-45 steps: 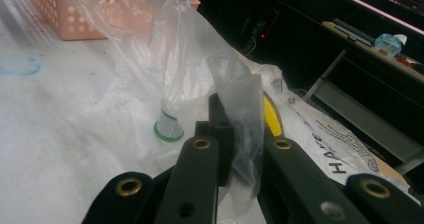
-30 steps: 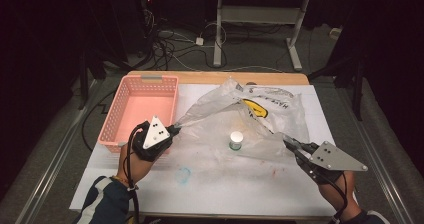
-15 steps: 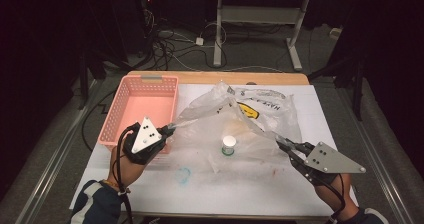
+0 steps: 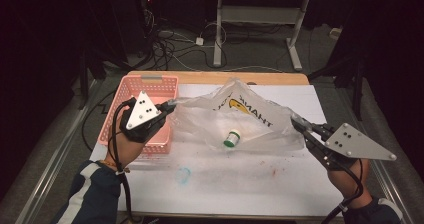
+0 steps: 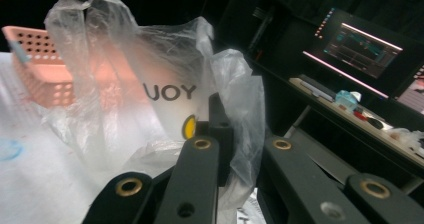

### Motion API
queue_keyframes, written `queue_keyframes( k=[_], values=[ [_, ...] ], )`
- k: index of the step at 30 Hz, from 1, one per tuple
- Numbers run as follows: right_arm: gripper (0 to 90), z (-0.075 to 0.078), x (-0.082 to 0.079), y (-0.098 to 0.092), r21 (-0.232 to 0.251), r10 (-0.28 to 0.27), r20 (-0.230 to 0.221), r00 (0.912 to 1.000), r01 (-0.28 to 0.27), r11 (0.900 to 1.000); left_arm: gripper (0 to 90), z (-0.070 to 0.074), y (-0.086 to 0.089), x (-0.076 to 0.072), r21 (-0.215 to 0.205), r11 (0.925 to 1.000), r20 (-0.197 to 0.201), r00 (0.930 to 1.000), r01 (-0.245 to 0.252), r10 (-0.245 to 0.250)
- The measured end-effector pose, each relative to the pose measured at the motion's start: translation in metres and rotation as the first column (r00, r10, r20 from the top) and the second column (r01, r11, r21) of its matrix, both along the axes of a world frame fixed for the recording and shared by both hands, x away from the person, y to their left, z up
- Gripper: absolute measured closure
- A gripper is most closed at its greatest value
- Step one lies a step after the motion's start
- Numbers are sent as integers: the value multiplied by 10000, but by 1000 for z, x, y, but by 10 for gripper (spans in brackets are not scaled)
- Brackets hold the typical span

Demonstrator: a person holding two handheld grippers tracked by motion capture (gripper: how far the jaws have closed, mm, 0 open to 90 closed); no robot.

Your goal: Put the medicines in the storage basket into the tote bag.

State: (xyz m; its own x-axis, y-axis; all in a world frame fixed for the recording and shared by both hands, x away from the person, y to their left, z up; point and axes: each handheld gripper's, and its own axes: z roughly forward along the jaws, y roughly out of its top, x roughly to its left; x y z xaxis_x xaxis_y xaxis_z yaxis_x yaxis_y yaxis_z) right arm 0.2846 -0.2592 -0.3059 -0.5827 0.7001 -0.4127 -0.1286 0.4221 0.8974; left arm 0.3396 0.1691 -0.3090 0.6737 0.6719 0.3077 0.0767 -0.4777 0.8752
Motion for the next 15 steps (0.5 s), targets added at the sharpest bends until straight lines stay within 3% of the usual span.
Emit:
queue_keyframes(
  k=[6, 15],
  values=[
    [892, 5, 24, -2, -188, -439, -50, 9990, 438, 9989, 856, 1, -15, 22, 92, 9999, 15, 9999, 131, -131],
    [891, 4, 86, -16, -223, -1440, -812, 9862, 1427, 9895, 855, 7, -41, 68, 358, 9993, -98, 9999, 83, -80]
  ],
)
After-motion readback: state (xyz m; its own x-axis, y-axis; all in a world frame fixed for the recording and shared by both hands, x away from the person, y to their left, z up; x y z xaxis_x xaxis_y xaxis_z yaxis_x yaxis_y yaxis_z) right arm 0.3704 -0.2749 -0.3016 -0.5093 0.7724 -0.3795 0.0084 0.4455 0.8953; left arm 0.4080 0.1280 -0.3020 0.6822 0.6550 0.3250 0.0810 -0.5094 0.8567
